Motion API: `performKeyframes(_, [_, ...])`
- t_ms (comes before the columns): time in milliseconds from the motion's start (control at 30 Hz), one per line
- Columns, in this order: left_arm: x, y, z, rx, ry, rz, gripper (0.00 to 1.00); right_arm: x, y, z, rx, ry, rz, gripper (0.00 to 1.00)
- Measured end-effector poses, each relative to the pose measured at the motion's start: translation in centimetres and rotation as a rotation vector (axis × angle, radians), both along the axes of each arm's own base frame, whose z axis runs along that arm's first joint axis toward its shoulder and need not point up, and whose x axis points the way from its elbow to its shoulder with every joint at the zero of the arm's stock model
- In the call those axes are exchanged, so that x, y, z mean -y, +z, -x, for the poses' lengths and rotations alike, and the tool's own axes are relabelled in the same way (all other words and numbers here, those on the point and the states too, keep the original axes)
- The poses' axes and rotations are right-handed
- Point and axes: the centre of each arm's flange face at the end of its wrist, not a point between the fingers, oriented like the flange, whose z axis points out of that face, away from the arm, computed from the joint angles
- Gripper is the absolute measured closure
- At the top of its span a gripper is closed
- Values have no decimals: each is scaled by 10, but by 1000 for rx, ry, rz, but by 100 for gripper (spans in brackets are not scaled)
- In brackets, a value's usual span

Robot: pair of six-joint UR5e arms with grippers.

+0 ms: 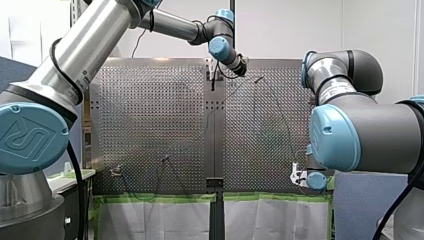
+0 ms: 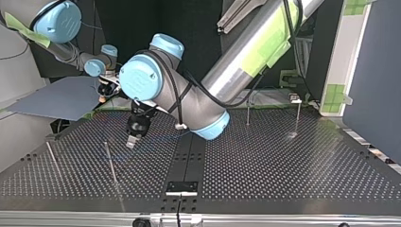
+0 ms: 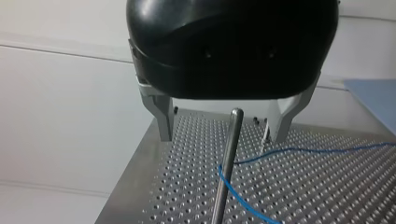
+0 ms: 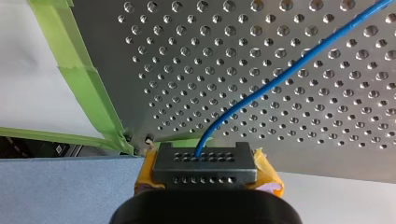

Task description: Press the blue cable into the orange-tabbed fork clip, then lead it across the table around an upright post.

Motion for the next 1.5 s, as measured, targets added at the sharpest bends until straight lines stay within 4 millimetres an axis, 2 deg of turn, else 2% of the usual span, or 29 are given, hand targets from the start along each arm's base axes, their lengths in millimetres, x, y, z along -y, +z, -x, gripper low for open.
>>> performKeyframes(1500, [1, 1, 4, 8, 15, -13, 1, 0, 0, 1, 6, 5, -4, 100])
